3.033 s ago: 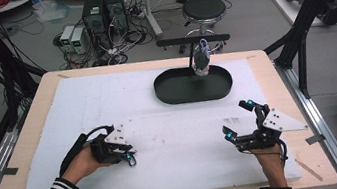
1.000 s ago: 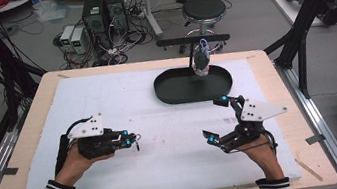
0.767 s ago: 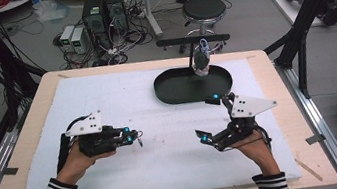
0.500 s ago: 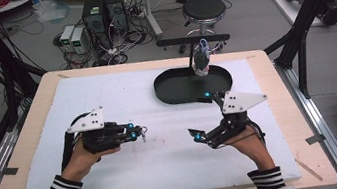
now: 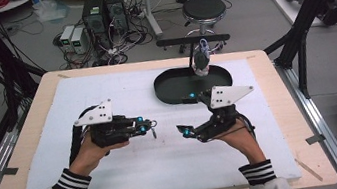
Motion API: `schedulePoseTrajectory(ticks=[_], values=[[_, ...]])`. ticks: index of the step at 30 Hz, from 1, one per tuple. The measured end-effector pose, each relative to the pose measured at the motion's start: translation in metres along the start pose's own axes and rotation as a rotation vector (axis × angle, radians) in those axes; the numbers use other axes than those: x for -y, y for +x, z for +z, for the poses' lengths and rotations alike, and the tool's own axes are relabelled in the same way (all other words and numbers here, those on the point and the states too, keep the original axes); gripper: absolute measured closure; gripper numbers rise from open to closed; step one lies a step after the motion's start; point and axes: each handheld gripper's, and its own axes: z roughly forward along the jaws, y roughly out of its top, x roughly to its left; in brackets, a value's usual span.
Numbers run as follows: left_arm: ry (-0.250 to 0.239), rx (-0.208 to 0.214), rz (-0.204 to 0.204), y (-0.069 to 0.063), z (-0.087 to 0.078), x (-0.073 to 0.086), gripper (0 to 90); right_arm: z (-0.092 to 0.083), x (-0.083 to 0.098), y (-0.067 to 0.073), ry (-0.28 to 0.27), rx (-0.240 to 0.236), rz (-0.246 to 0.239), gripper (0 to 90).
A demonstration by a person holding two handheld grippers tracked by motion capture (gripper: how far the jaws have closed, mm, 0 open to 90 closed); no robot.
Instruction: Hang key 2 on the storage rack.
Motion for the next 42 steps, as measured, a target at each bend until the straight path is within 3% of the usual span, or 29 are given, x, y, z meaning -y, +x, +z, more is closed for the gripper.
schedulePoseTrajectory(ticks=[14,20,32,42], values=[[-0.001,0.016,0.006,-0.004,0.011,-0.008,88.0,0.012,-0.005,0.000,0.014,-0.078,-0.018,33.8],[-0.002,0.025,0.010,-0.006,0.016,-0.009,88.0,0.017,-0.005,0.002,0.018,-0.130,-0.025,45.7],[-0.005,0.035,0.009,-0.007,0.018,-0.011,88.0,0.026,-0.005,0.005,0.052,-0.143,-0.051,61.6],[0.003,0.031,0.013,-0.005,0.018,-0.010,87.9,0.027,-0.006,0.004,0.042,-0.141,-0.049,69.7]])
